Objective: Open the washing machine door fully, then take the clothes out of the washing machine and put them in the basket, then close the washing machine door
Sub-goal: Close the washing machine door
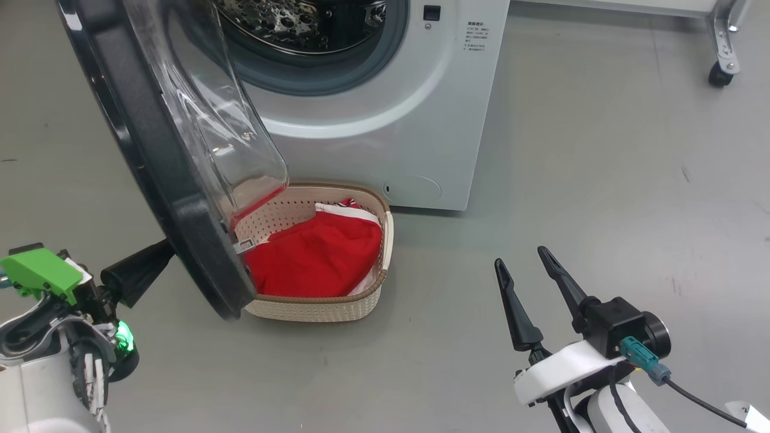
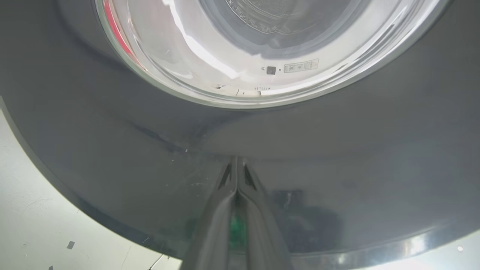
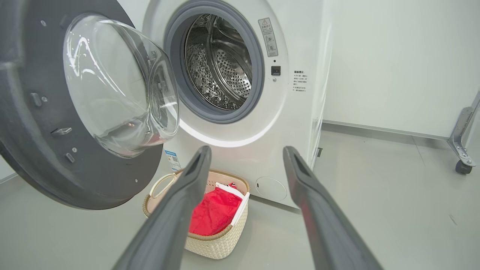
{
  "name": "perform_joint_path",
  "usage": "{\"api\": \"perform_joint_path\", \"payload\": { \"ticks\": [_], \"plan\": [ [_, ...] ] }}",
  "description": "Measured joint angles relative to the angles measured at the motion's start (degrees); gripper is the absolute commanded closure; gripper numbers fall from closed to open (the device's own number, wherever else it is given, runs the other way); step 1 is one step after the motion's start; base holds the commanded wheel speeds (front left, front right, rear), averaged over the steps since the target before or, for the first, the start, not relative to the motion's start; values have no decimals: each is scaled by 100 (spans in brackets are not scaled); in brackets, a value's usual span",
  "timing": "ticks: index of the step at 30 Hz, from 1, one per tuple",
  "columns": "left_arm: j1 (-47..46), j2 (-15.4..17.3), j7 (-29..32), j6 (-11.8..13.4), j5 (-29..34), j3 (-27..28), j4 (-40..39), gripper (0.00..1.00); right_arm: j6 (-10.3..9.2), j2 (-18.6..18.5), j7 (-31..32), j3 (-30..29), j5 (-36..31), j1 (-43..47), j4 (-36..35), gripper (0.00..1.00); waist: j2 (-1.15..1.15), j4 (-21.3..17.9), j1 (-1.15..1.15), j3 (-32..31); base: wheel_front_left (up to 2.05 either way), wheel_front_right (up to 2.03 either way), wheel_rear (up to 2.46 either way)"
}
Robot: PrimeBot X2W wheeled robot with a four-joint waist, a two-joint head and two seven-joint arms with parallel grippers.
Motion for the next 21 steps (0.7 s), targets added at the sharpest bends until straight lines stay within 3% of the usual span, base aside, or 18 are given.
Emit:
{"api": "perform_joint_path", "payload": {
  "ticks": [8,21],
  "plan": [
    [64,-12,-156,49,-76,-210,-126,100,-3,1,0,-36,0,66,-1,0,0,-184,0,32,0,0,0],
    [68,-12,-381,104,-782,-905,34,100,-7,3,0,-78,0,67,-15,0,0,-237,0,52,0,0,0]
  ]
}}
